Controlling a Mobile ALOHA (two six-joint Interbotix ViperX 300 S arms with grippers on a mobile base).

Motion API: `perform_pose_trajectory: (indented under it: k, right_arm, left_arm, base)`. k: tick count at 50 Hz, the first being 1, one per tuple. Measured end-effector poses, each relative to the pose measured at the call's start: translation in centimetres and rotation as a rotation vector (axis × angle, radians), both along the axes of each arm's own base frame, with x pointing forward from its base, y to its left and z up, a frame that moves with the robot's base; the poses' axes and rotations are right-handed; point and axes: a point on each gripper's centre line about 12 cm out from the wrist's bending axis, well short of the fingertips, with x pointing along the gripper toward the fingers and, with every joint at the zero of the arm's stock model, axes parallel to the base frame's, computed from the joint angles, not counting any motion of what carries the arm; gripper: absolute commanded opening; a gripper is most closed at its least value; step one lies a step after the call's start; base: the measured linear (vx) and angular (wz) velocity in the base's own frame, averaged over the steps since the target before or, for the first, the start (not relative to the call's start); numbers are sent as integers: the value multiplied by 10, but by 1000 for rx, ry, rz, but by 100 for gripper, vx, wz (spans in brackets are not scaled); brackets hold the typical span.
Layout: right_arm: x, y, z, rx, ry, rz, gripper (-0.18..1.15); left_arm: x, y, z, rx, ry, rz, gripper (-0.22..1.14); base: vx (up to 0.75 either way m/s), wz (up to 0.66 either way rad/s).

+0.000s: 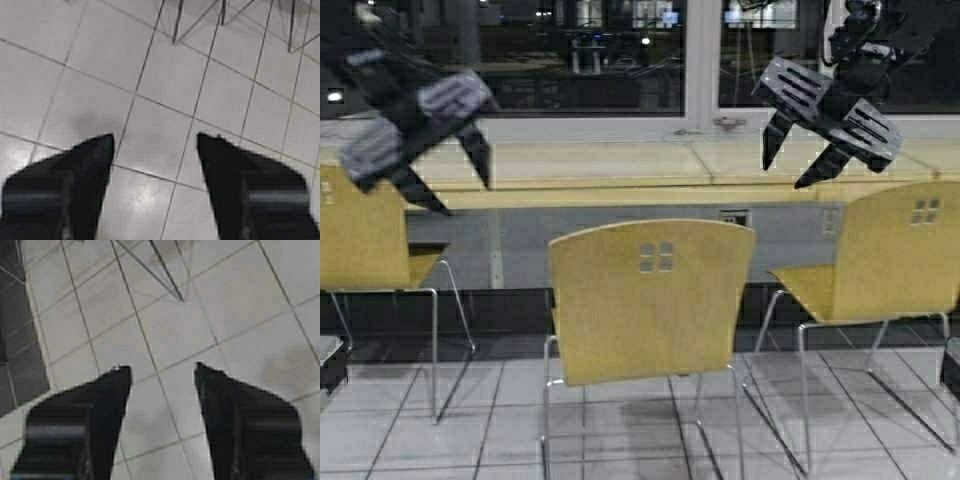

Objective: Push the chairs under the table

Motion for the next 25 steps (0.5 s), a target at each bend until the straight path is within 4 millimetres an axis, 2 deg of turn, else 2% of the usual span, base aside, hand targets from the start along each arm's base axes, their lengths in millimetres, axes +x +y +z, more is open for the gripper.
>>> perform_pose_trajectory:
  k: [9,17,25]
  right_arm:
    - [-2,-1,-2,60,15,-72,80]
    - [1,-2,-1,118,22,-145,80]
    - [14,-4,-1,198,15,-254,80]
  left_arm:
    - [13,-24,-16,-80,55,67,87]
    - [23,-32,-14,-153,61,140,87]
    - [33,-36,-16,-235,72,245,87]
  base:
    - [26,13]
    - [26,11]
    - [24,4]
